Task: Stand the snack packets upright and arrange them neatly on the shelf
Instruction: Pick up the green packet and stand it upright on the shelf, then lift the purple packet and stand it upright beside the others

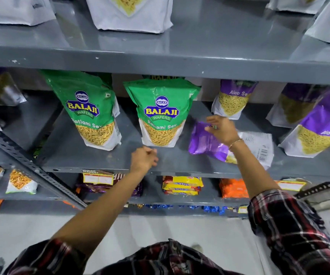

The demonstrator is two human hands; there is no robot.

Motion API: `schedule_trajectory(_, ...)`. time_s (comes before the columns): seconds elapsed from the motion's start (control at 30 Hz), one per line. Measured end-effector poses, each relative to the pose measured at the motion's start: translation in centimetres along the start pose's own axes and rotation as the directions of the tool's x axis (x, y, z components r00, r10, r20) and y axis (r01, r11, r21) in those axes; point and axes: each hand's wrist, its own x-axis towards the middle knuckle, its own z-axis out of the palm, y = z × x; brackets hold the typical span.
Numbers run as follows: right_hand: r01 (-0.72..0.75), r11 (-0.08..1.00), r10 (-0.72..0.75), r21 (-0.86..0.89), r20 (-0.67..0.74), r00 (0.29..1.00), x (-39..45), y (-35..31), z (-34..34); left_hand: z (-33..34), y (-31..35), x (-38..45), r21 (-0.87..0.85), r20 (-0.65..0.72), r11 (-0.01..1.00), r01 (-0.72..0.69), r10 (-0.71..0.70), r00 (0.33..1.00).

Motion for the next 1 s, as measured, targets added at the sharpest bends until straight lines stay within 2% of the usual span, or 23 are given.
schedule_trajectory(0.1, -0.106, 0.99, 0.097, -0.094, -0.089, 0.991, -0.1, 3.2, -4.2, 4.5, 1.2, -2.9, -0.127, 0.206, 0.991, 0.037, -0.01, 0.978)
schedule_trajectory(0.23, -0.276, 0.922, 0.297, -0.27, 0.038, 0.954, 0.4, 8.2, -8.4, 10.3, 4.0, -6.1, -0.156, 0.442, 0.987, 0.049, 0.025, 0.897)
schedule_trajectory(0.3, -0.25, 0.931, 0.289, -0.265, 0.12, 0.95, 0.5, 10.3, -9.4, 13.3, 5.4, -7.1, -0.141, 0.552, 0.985, 0.098, -0.004, 0.834)
schedule_trajectory(0.37, -0.156, 0.939, 0.229, -0.306, 0.218, 0.949, 0.5, 11.4, -10.2, 15.9, 6.7, -7.9, -0.159, 0.589, 0.975, 0.157, -0.034, 0.807)
schedule_trajectory(0.5, -0.003, 0.903, 0.193, -0.429, 0.401, 0.895, 0.5, 12.5, -12.0, 20.0, 8.5, -8.2, -0.283, 0.487, 0.921, 0.267, -0.102, 0.868)
schedule_trajectory(0.57, 0.021, 0.919, 0.173, -0.394, 0.451, 0.876, 0.6, 12.9, -12.3, 21.1, 9.0, -8.2, -0.327, 0.425, 0.898, 0.296, -0.14, 0.895)
schedule_trajectory(0.67, 0.014, 0.968, 0.121, -0.251, 0.514, 0.849, 0.4, 13.7, -12.8, 22.6, 9.5, -8.6, -0.435, 0.288, 0.857, 0.275, -0.157, 0.945)
schedule_trajectory(0.73, -0.018, 0.99, 0.087, -0.137, 0.52, 0.85, 0.3, 14.2, -13.1, 23.2, 9.9, -9.0, -0.503, 0.184, 0.835, 0.222, -0.147, 0.972)
schedule_trajectory(0.8, -0.092, 0.996, 0.077, 0.0, 0.536, 0.841, 0.3, 15.1, -13.2, 23.5, 10.1, -9.3, -0.498, 0.079, 0.853, 0.154, -0.131, 0.988)
schedule_trajectory(0.9, -0.13, 0.968, -0.017, 0.214, 0.574, 0.819, -0.2, 16.1, -13.5, 23.2, 10.1, -9.1, -0.413, -0.073, 0.911, 0.016, -0.051, 0.996)
schedule_trajectory(1.0, -0.126, 0.921, -0.096, 0.368, 0.531, 0.842, -0.6, 17.0, -13.4, 21.9, 10.5, -8.3, -0.202, -0.21, 0.961, -0.19, 0.147, 0.967)
